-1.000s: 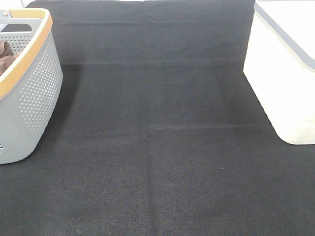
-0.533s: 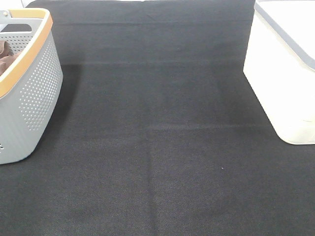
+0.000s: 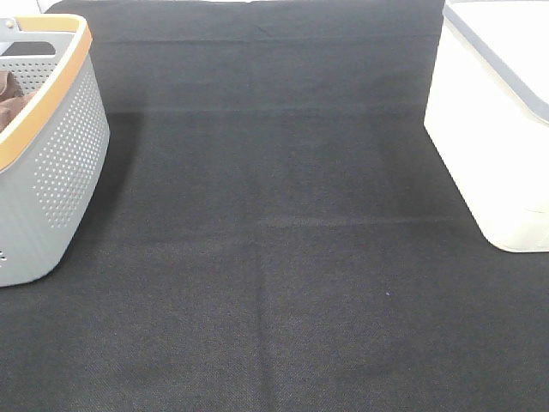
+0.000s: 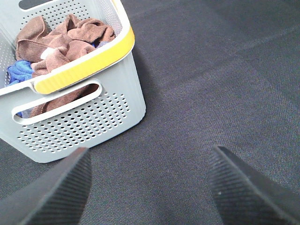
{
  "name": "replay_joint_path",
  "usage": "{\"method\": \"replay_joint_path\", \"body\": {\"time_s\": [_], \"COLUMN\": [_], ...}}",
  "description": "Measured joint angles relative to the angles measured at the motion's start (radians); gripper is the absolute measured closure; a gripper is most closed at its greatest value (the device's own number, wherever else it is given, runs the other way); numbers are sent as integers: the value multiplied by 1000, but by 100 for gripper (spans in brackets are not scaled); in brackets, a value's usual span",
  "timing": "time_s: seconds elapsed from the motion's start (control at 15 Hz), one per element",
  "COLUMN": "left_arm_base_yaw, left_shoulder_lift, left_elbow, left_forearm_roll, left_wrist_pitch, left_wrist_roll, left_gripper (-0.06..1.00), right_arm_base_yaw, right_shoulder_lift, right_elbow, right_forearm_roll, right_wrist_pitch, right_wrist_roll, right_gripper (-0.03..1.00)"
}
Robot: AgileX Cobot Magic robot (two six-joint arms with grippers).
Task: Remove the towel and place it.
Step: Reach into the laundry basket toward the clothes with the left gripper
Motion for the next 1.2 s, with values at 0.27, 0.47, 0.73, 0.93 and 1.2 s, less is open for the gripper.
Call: {"method": "replay_joint_path", "body": {"time_s": [0.27,0.47,0.73,0.93,1.2], "left_arm_base_yaw": [0,0,0,0,0], "left_shoulder_lift": [0,0,61,261,653], "left_elbow": [0,-12,-16,-43,-234], "left_forearm_roll": [0,0,38,67,71], "left_wrist_pitch": [-6,-111,-348,-492,-530], "left_wrist_roll": [-30,-88,-172,-220,-263], "left_gripper": [27,30,36,36,36], "right_arm_base_yaw": [0,0,0,0,0], "right_shoulder_lift": [0,0,0,0,0], "right_elbow": [0,0,0,0,0], "right_forearm_roll": [0,0,1,8,9], "right_wrist_pitch": [0,0,0,0,0], "right_wrist_roll": [0,0,0,0,0], "right_gripper": [20,20,20,20,20]}}
